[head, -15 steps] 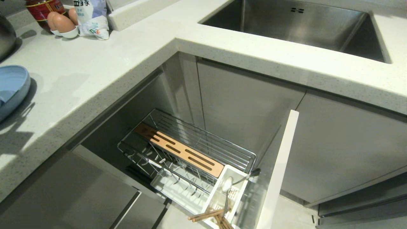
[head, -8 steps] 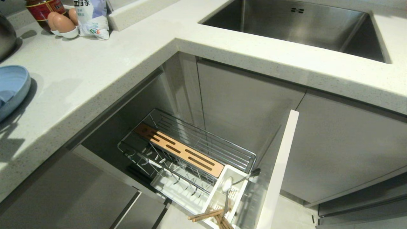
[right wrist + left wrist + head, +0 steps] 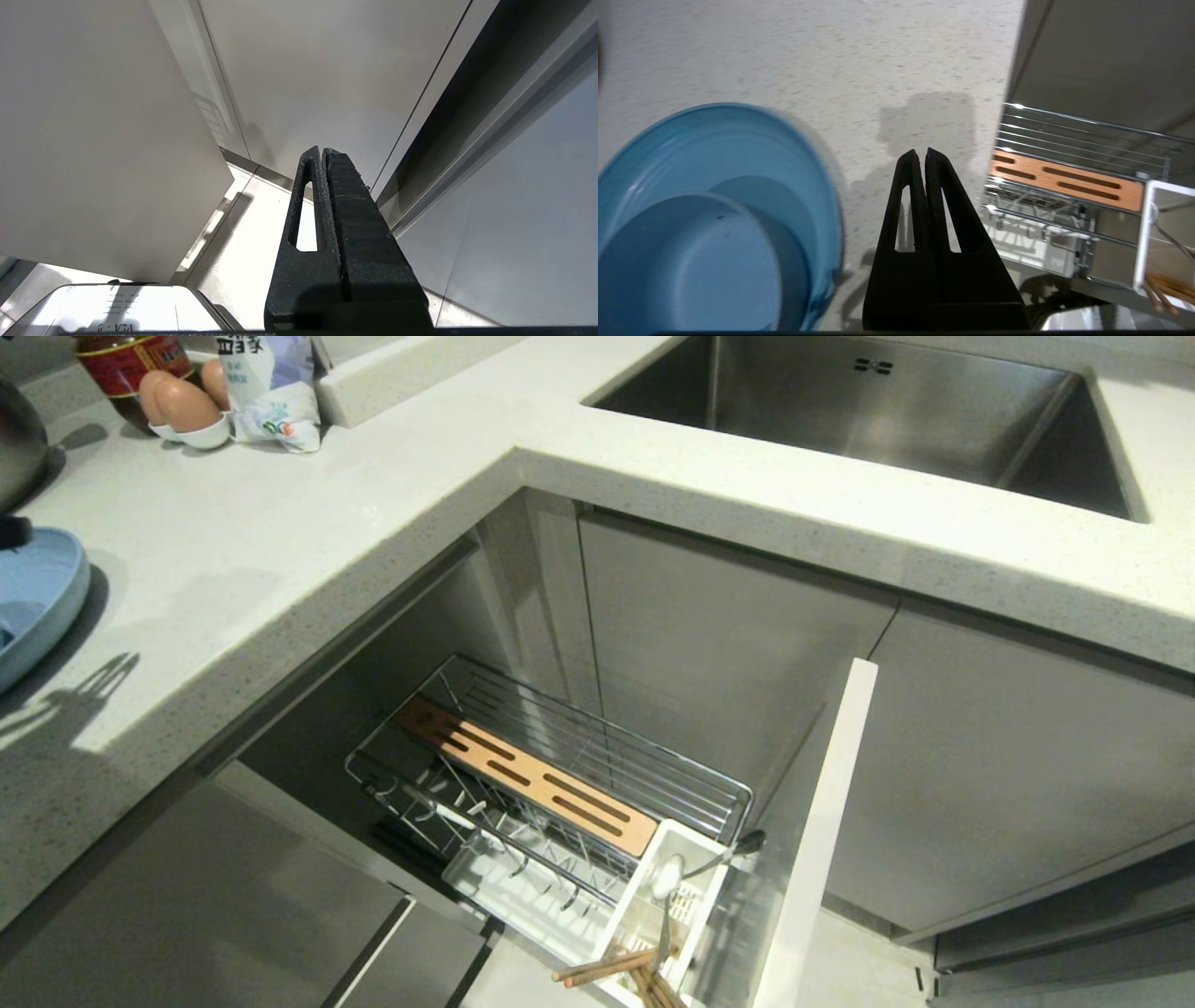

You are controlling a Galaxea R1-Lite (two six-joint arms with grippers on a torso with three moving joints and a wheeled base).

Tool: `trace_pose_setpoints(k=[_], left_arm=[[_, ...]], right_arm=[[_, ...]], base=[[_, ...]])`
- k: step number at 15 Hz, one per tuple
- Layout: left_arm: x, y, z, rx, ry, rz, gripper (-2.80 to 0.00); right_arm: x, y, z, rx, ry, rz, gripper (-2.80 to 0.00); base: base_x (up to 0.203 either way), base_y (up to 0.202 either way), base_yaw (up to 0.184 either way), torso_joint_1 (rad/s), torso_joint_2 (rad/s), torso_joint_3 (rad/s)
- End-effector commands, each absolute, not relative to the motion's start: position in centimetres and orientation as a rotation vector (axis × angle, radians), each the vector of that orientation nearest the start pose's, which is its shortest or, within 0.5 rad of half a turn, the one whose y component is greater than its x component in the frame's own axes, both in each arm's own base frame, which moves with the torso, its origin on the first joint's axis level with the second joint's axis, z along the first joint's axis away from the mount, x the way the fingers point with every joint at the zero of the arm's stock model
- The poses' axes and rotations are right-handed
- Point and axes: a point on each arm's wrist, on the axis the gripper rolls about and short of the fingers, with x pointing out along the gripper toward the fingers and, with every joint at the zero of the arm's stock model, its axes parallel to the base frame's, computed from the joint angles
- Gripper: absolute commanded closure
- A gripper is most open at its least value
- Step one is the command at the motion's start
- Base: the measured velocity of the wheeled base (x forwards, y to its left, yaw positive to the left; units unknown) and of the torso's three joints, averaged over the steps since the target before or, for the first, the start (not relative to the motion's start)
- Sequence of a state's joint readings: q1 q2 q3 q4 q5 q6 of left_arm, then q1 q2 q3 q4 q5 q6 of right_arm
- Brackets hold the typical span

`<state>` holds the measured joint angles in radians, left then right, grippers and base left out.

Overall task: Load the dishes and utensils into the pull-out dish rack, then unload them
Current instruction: Take the chopsticks out of the cupboard

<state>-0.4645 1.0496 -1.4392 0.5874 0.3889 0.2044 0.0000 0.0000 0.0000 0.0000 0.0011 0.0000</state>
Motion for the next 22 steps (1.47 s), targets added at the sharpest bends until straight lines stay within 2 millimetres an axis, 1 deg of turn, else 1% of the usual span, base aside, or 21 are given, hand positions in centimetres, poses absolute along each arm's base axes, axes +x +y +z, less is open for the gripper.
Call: trace_pose_setpoints(k=[1, 2, 3, 4, 5, 7, 8, 10, 11, 12, 14, 17, 22], left_arm=[[7.7, -3.6, 37.2, 0.301, 0.180, -0.178, 0.00], [7.1, -3.9, 37.1, 0.294, 0.157, -0.272, 0.00], [7.0, -4.1, 37.1, 0.277, 0.138, -0.326, 0.00], [7.6, -4.3, 36.9, 0.233, 0.142, -0.304, 0.00], [8.6, -4.8, 36.4, 0.168, 0.176, -0.285, 0.00], [10.8, -6.2, 36.2, 0.140, 0.209, -0.287, 0.00], [11.7, -7.0, 36.2, 0.099, 0.214, -0.292, 0.00], [12.8, -9.0, 36.1, 0.018, 0.220, -0.347, 0.00], [12.8, -10.2, 36.0, -0.008, 0.231, -0.388, 0.00], [13.5, -11.5, 35.5, -0.019, 0.264, -0.398, 0.00], [15.1, -13.5, 34.3, -0.043, 0.326, -0.380, 0.00], [16.4, -14.9, 33.3, -0.054, 0.374, -0.367, 0.00], [17.1, -18.1, 31.0, -0.028, 0.470, -0.417, 0.00]], right_arm=[[-2.3, 0.0, 7.5, 0.000, 0.000, 0.001, 0.00], [-2.3, 0.0, 7.5, 0.000, 0.000, 0.002, 0.00], [-2.3, 0.0, 7.5, 0.000, 0.000, 0.001, 0.00], [-2.3, 0.0, 7.5, 0.000, 0.000, 0.002, 0.00], [-2.3, 0.0, 7.5, 0.000, 0.000, 0.001, 0.00], [-2.3, 0.0, 7.5, 0.000, 0.000, 0.002, 0.00], [-2.3, 0.0, 7.5, 0.000, 0.000, 0.002, 0.00], [-2.3, 0.0, 7.5, 0.000, 0.000, 0.000, 0.00], [-2.3, 0.0, 7.5, 0.000, 0.000, 0.001, 0.00], [-2.3, 0.0, 7.5, 0.000, 0.000, 0.002, 0.00], [-2.3, 0.0, 7.5, 0.000, 0.000, 0.001, 0.00], [-2.3, 0.0, 7.5, 0.000, 0.000, 0.002, 0.00], [-2.3, 0.0, 7.5, 0.000, 0.000, 0.002, 0.00]], base=[[0.000, 0.000, 0.000, 0.000, 0.00, 0.000], [0.000, 0.000, 0.000, 0.000, 0.00, 0.000], [0.000, 0.000, 0.000, 0.000, 0.00, 0.000], [0.000, 0.000, 0.000, 0.000, 0.00, 0.000], [0.000, 0.000, 0.000, 0.000, 0.00, 0.000], [0.000, 0.000, 0.000, 0.000, 0.00, 0.000], [0.000, 0.000, 0.000, 0.000, 0.00, 0.000], [0.000, 0.000, 0.000, 0.000, 0.00, 0.000], [0.000, 0.000, 0.000, 0.000, 0.00, 0.000], [0.000, 0.000, 0.000, 0.000, 0.00, 0.000], [0.000, 0.000, 0.000, 0.000, 0.00, 0.000], [0.000, 0.000, 0.000, 0.000, 0.00, 0.000], [0.000, 0.000, 0.000, 0.000, 0.00, 0.000]])
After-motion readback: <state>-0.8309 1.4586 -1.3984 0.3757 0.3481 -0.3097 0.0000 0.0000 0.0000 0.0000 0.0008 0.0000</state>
